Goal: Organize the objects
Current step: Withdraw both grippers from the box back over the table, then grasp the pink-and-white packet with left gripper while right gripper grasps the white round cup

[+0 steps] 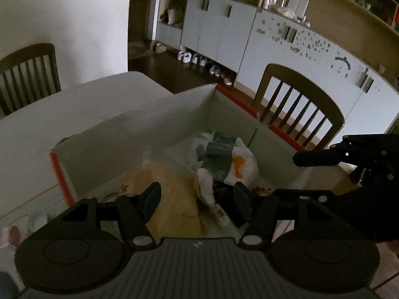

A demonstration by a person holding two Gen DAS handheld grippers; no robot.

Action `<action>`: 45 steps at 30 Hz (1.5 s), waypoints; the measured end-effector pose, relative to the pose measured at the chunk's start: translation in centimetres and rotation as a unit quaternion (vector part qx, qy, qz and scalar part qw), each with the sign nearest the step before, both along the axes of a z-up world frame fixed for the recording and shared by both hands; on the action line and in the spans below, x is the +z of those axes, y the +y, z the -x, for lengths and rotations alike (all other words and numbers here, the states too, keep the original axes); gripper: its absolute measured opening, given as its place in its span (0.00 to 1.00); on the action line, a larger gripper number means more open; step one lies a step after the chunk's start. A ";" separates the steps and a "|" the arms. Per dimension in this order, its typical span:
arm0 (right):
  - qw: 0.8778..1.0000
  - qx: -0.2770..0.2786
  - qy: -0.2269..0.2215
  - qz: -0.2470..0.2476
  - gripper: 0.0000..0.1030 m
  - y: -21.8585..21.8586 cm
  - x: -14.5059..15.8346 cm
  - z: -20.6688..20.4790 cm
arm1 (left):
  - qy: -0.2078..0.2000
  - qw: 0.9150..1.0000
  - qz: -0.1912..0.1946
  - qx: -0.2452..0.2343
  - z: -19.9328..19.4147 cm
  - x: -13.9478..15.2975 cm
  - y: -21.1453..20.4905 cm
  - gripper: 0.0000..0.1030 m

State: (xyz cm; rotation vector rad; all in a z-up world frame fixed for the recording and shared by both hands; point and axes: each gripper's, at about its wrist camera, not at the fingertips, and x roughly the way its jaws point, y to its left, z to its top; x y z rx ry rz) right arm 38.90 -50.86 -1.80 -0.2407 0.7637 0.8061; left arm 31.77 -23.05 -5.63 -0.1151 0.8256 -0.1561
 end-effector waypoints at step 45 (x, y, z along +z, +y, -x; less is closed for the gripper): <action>1.000 0.005 0.017 0.024 0.84 22.9 -1.3 9.8 | -0.027 0.990 -0.014 0.139 13.6 -3.5 21.8 1.00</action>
